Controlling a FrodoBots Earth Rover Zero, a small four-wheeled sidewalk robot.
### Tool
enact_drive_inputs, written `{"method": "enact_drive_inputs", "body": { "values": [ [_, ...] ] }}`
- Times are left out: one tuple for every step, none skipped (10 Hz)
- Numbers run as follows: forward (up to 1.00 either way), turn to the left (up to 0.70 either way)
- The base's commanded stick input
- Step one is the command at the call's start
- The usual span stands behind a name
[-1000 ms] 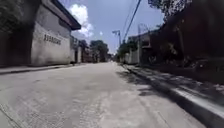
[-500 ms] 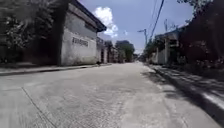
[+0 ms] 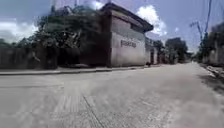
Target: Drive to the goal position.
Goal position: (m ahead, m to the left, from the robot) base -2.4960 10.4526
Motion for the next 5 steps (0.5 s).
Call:
{"method": "enact_drive_inputs", "body": {
  "values": [
    [0.0,0.99],
    [0.0,0.99],
    [0.0,0.99],
    [0.0,0.99],
    [0.0,0.99]
  ]
}}
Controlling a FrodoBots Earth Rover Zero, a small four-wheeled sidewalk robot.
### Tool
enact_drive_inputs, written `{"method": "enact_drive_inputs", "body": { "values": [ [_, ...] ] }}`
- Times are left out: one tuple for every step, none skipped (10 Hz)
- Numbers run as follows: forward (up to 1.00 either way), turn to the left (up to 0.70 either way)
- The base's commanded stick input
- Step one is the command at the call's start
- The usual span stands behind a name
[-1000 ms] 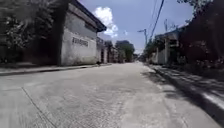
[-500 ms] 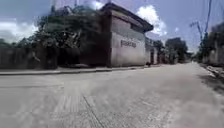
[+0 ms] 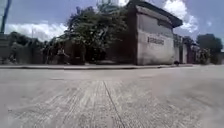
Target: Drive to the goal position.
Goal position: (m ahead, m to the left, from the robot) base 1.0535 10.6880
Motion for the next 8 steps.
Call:
{"method": "enact_drive_inputs", "body": {
  "values": [
    [0.0,0.99],
    [0.0,0.99],
    [0.0,0.99],
    [0.06,0.13],
    [0.07,0.13],
    [0.05,0.1],
    [0.01,0.82],
    [0.0,0.99]
  ]
}}
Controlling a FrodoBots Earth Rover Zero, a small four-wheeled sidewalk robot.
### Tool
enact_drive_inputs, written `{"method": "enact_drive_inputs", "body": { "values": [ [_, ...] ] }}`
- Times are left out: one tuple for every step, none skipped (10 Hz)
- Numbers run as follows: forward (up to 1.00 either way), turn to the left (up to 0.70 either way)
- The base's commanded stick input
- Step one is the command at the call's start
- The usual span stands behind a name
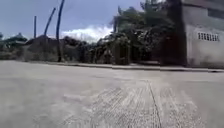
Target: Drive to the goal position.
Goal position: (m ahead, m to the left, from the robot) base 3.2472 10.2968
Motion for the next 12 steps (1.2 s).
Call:
{"method": "enact_drive_inputs", "body": {
  "values": [
    [0.0,0.99],
    [0.04,0.25],
    [0.11,0.22],
    [0.55,0.3],
    [0.91,0.36],
    [1.0,0.4],
    [1.0,0.4],
    [1.0,0.4],
    [1.0,0.4],
    [1.0,0.4],
    [1.0,0.4],
    [1.0,0.4]
  ]
}}
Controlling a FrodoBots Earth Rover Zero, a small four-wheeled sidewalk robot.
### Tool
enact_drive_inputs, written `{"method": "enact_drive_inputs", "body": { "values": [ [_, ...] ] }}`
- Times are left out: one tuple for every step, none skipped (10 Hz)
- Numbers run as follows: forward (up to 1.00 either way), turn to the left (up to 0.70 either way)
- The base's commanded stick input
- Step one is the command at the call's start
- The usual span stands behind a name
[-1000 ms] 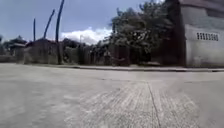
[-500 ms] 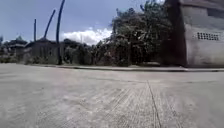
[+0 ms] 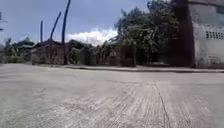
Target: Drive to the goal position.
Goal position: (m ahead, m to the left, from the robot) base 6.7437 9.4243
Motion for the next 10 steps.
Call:
{"method": "enact_drive_inputs", "body": {
  "values": [
    [1.0,0.4],
    [1.0,0.4],
    [1.0,0.4],
    [1.0,0.4],
    [1.0,0.4],
    [1.0,0.4],
    [1.0,0.4],
    [1.0,0.4],
    [1.0,0.4],
    [1.0,0.4]
  ]
}}
